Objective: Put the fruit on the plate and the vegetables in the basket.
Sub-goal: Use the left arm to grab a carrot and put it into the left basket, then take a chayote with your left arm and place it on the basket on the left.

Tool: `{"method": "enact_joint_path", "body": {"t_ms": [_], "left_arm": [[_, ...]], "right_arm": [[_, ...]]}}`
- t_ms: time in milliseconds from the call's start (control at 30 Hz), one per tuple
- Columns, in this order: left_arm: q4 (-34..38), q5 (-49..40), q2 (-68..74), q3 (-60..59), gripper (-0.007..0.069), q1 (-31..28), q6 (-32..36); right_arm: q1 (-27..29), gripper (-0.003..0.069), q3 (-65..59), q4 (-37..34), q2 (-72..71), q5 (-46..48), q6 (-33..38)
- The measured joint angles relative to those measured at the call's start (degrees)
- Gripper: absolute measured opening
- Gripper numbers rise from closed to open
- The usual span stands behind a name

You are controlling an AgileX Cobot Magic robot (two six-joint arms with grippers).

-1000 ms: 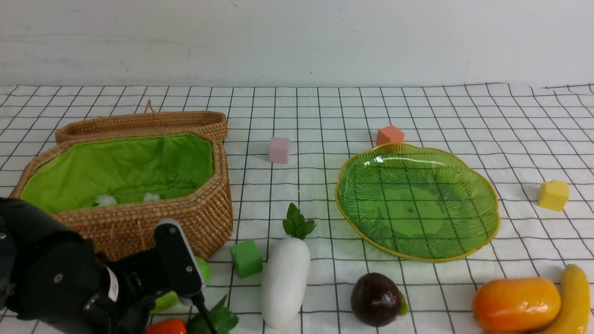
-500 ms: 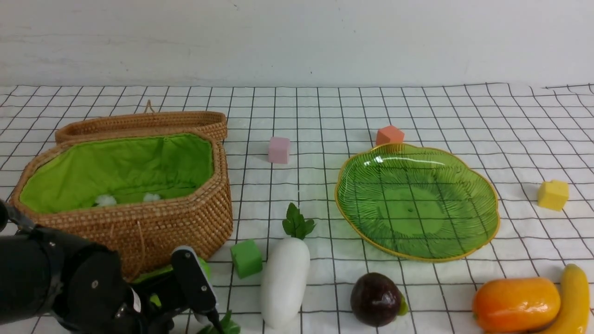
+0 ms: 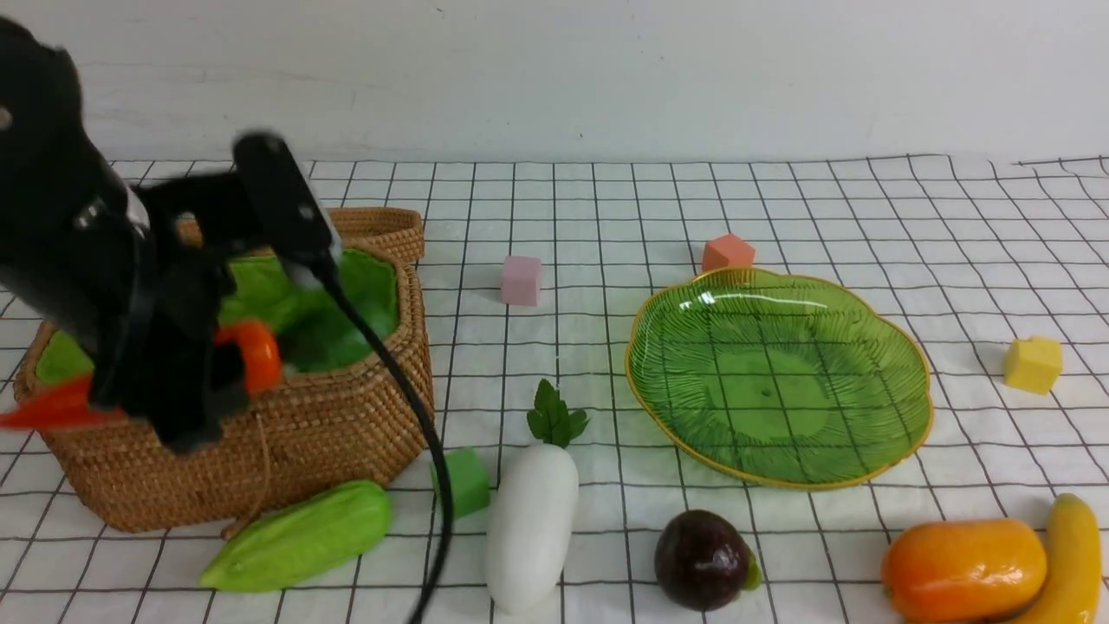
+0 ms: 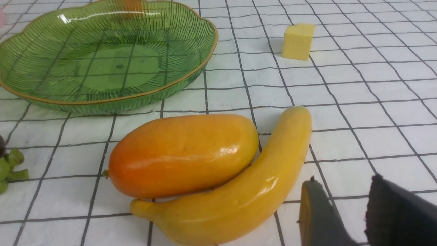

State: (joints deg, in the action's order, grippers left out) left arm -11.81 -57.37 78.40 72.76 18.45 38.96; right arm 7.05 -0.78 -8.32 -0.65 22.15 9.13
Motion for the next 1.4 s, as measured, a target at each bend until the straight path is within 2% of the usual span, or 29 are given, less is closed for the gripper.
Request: {"method": "enact_joint_path", "body": {"t_ms": [33, 67, 167, 400, 433, 600, 667, 767, 900, 1033, 1167, 1400], "left_arm": [[-1.0, 0.6, 0.0, 0.5, 0.0368, -0.5, 0.0], [-3.9, 5.7, 0.5, 1.5, 0.0368, -2.2, 0.0], [-6.6, 12.0, 2.7, 1.7, 0.0368, -4.1, 0.0], [-6.5, 14.8, 10.0, 1.7, 0.0368, -4.3, -1.7], [-6.5, 14.8, 11.0, 1.7, 0.0393, -4.3, -2.8], [-5.3, 11.5, 10.2, 1.7, 0.0632, -4.3, -4.1], [-3.3, 8.8, 8.9, 1.6, 0.0660, -4.3, -3.7], [0.6, 6.5, 6.4, 1.0, 0.0662, -4.4, -1.9], [15.5, 3.9, 1.7, -4.2, 0.0609, -3.7, 2.9], [23.6, 3.8, 1.9, -11.0, 0.0569, -1.7, 3.6], [24.1, 9.2, 4.7, -16.3, 0.0561, 0.0, 1.1], [17.8, 16.9, 11.5, -16.7, 0.0561, 0.0, -4.0]], "right_arm": [[0.0, 0.0244, 0.0, 0.0, 0.0, 0.0, 0.0], [0.0, 0.0244, 0.0, 0.0, 0.0, 0.0, 0.0], [0.0, 0.0244, 0.0, 0.0, 0.0, 0.0, 0.0], [0.0, 0.0244, 0.0, 0.0, 0.0, 0.0, 0.0], [0.0, 0.0244, 0.0, 0.0, 0.0, 0.0, 0.0], [0.0, 0.0244, 0.0, 0.0, 0.0, 0.0, 0.0], [0.0, 0.0244, 0.0, 0.0, 0.0, 0.0, 0.0], [0.0, 0.0244, 0.0, 0.0, 0.0, 0.0, 0.0], [0.0, 0.0244, 0.0, 0.0, 0.0, 0.0, 0.0], [0.0, 0.0244, 0.0, 0.0, 0.0, 0.0, 0.0], [0.0, 0.0244, 0.0, 0.0, 0.0, 0.0, 0.0], [0.0, 0.0244, 0.0, 0.0, 0.0, 0.0, 0.0]]}}
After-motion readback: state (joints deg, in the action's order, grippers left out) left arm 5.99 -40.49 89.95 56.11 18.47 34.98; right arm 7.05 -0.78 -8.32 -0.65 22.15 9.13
